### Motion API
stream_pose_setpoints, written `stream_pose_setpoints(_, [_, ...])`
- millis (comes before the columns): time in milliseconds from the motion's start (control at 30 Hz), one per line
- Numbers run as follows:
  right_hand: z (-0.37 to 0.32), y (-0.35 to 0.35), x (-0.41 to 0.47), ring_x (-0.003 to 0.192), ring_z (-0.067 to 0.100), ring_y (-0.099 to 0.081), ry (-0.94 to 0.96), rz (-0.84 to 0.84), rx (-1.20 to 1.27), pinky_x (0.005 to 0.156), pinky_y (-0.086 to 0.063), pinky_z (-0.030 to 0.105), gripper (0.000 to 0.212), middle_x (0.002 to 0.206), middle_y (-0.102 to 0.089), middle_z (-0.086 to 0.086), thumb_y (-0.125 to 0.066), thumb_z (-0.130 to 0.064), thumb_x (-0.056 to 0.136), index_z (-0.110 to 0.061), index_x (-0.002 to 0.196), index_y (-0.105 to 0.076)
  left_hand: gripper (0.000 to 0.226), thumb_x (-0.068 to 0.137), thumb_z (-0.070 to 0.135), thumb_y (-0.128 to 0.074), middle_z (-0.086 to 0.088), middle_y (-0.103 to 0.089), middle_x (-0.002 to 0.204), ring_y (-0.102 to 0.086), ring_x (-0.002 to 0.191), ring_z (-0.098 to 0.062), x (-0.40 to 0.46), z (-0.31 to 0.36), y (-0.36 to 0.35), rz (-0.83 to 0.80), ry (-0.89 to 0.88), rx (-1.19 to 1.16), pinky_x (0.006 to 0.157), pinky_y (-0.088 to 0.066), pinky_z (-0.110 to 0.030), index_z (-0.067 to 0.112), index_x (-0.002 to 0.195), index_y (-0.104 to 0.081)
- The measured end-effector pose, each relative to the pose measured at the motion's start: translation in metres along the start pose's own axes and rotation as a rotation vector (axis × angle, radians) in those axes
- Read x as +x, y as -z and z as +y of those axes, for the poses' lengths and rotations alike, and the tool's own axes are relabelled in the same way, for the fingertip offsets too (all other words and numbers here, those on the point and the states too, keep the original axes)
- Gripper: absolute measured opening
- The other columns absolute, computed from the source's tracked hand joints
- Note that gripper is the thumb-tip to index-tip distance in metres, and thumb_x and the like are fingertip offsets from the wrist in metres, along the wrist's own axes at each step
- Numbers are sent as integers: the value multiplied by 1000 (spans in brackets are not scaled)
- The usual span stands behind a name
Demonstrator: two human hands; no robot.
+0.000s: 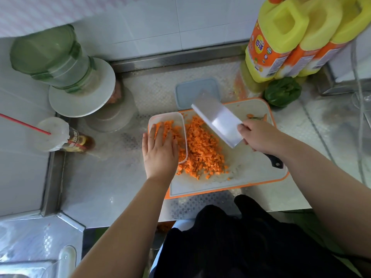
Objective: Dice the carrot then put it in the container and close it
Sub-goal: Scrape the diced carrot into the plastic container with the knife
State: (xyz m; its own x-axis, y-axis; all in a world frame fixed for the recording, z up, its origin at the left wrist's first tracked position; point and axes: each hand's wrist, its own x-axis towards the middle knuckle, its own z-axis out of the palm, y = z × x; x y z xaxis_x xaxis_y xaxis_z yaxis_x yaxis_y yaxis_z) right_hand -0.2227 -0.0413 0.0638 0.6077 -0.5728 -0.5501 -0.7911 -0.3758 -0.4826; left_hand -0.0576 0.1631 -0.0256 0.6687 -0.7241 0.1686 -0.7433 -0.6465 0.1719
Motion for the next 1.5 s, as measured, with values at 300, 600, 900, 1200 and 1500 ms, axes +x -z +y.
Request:
stream_pose_setpoints(300, [44, -33, 54, 104, 39, -49, 145, 211, -233, 109, -20, 58, 44, 95, -47, 12, -40, -12, 99, -28, 140, -47, 62, 91, 46, -49, -12, -47, 146, -35, 139, -35, -17, 28, -18, -61, -101, -70, 115, -28, -52, 10, 141, -49])
stream_pose_setpoints(600, [31, -36, 70, 100, 37, -50, 255, 251, -340, 74, -33, 40, 41, 108, -52, 13, -43, -20, 100, -34, 139, -47, 54, 89, 27, -44, -14, -55, 138, -45, 134, -34, -14, 7, -20, -1, 20, -54, 115, -31, -47, 2, 135, -54])
stream_pose_setpoints(900, [25, -29, 65, 103, 34, -48, 305, 154, -439, 81, -32, 41, 42, 107, -50, 11, -40, -23, 101, -41, 139, -45, 54, 84, 23, -43, -13, -57, 136, -45, 131, -33, -15, 8, -11, 35, 48, -144, 114, -33, -48, 4, 134, -56])
stream_pose_setpoints(1200, [31, -24, 59, 103, 34, -48, 225, 189, -328, 78, -26, 38, 41, 108, -48, 12, -37, -19, 102, -35, 139, -47, 53, 80, 9, -55, -12, -60, 132, -48, 129, -29, -14, 3, -17, 88, -77, -66, 113, -34, -45, 3, 132, -57])
stream_pose_setpoints(1500, [43, -32, 37, 103, 32, -49, 215, 47, -371, 84, -35, 40, 39, 101, -45, 7, -37, -23, 102, -33, 138, -48, 54, 86, 18, -44, -13, -54, 140, -46, 133, -33, -10, -1, -21, -34, -48, -102, 116, -30, -47, 3, 137, -52])
